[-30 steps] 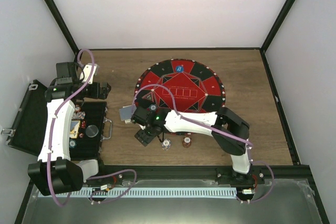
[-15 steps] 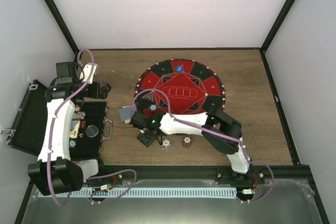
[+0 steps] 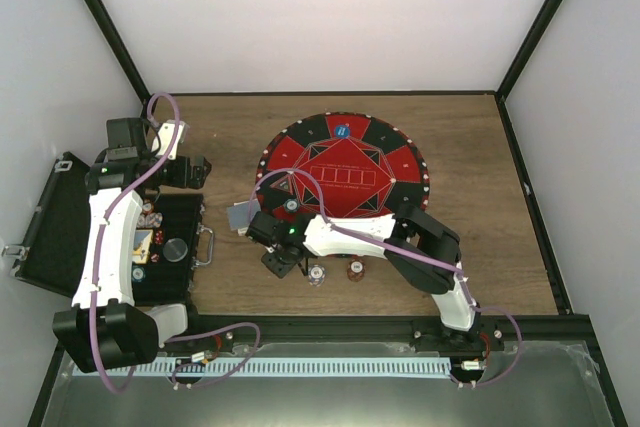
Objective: Distribute texas hold em gaming equipment
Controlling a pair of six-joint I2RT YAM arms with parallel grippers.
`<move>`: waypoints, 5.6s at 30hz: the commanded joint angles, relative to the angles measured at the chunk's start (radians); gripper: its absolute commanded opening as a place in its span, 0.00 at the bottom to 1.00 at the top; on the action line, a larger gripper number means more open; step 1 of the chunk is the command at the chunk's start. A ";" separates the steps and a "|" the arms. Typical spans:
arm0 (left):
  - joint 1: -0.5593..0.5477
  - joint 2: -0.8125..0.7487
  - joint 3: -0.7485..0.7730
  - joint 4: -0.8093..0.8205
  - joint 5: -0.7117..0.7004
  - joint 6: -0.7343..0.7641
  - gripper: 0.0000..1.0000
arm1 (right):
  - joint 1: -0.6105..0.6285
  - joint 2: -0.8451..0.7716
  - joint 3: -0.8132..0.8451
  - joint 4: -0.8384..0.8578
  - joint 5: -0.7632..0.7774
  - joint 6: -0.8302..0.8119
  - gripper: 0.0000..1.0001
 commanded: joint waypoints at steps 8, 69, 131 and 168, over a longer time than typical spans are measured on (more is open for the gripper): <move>0.005 -0.002 -0.005 0.011 0.005 0.001 1.00 | 0.008 0.000 0.051 0.000 0.016 -0.006 0.40; 0.006 0.063 0.007 0.013 0.083 0.029 1.00 | -0.775 0.402 0.599 0.010 0.044 -0.071 0.23; 0.049 -0.001 0.072 -0.015 0.111 -0.016 1.00 | 0.008 0.026 -0.037 0.069 0.007 0.040 0.63; 0.063 0.002 0.085 -0.026 0.108 -0.003 1.00 | -0.248 -0.293 -0.191 -0.013 0.111 0.087 0.23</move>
